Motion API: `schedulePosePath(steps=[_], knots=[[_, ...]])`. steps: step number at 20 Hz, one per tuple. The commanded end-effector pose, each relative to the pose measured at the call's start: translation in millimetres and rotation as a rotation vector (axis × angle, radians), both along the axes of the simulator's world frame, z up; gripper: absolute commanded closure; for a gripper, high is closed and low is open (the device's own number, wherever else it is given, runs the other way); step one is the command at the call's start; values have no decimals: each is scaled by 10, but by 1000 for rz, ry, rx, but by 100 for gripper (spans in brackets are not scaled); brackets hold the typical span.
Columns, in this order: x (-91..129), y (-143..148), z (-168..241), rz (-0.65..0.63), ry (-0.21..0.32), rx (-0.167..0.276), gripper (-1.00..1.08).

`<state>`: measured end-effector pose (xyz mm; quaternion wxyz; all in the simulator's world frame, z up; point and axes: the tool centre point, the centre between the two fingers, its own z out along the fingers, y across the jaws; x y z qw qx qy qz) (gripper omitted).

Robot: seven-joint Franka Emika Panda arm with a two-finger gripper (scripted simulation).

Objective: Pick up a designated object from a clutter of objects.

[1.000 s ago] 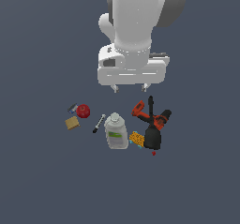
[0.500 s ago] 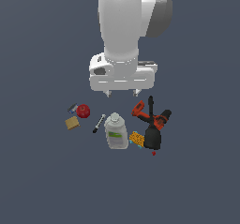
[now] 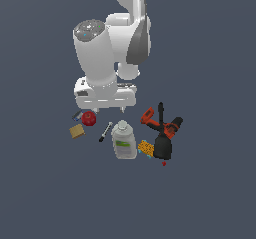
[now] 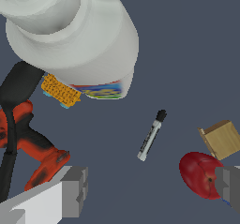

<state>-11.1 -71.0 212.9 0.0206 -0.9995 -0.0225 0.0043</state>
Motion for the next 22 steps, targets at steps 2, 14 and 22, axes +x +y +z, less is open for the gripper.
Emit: schedulePosePath(steps=[2,14,22], knots=[[-142,-376,-322,5,-5,-4,-92],[-708,-1232,-1043,18,-11,-32,-92],[-849,-1379,-1167,20,-10,-41,-92]])
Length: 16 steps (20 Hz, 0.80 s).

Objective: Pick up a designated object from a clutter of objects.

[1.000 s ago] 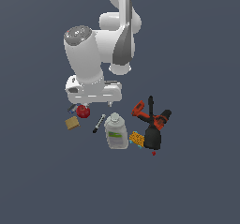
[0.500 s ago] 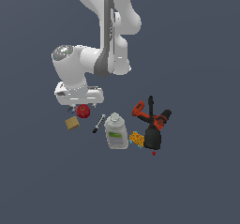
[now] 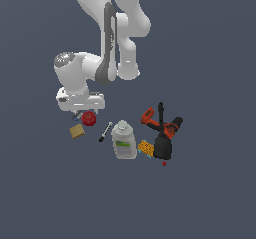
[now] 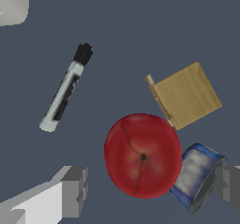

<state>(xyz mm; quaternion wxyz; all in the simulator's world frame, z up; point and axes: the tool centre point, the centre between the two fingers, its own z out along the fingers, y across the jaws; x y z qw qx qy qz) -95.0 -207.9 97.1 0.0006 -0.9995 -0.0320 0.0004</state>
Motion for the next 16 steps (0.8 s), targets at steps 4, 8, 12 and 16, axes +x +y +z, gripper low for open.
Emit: schedulePosePath(steps=[4,8,12,16], knots=[[-2,0,-27,0,0,0,-92],[-9,-2,-145,0,0,-1,-92],[-17,-7,-337,0,0,-1,-92],[-18,-8,-467,1,0,-1,-92]])
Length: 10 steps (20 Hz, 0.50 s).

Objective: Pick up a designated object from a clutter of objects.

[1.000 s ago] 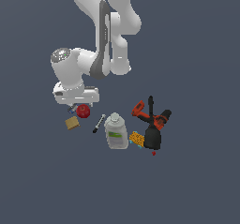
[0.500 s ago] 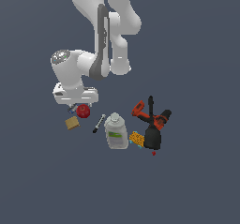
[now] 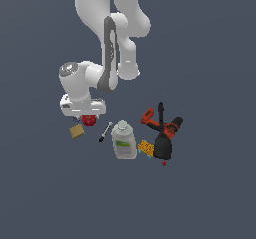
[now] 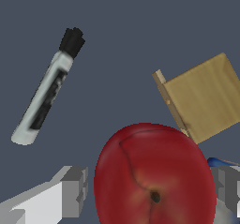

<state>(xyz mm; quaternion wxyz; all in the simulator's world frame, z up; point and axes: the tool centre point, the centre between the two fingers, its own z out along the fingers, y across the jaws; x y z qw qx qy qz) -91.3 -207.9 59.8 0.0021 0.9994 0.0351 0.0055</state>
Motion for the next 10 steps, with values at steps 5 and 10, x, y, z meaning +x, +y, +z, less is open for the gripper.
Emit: schedulePosePath(steps=[5,10], knots=[[-55,-8,-137,-5,12,4,108],[-55,-8,-137,-5,12,4,108]])
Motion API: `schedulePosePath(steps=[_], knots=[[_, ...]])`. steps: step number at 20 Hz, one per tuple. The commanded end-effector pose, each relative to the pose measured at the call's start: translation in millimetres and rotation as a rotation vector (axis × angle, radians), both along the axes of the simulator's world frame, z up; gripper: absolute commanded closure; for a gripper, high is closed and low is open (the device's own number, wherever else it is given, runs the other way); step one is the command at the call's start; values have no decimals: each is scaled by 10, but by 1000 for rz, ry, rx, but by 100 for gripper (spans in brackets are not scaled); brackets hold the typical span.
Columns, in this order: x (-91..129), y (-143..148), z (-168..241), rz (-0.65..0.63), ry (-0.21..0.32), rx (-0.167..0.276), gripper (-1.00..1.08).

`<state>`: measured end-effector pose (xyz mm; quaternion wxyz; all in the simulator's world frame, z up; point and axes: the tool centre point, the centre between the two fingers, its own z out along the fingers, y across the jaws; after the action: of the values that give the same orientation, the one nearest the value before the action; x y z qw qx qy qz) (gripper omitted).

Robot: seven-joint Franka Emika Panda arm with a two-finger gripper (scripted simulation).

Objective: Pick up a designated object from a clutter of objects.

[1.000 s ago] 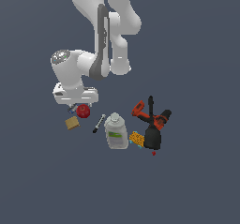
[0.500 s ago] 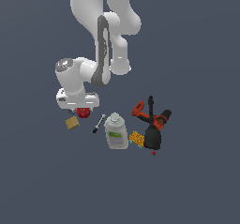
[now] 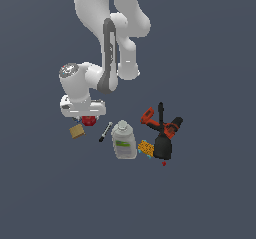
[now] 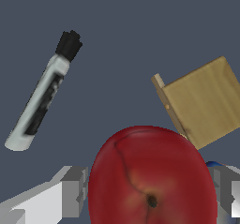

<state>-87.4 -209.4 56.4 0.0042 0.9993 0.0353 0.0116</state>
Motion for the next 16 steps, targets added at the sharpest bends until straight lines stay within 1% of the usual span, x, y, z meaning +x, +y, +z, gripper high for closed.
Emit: schedulePosePath(steps=[1,4,5,11,16], knots=[[-94,7,-103,-6,24,8,108],[-94,7,-103,-6,24,8,108],[-1,0,-1,0,0,0,108],[13,9,93,0,1,1,108],[46,28,314,-1,2,1,108]])
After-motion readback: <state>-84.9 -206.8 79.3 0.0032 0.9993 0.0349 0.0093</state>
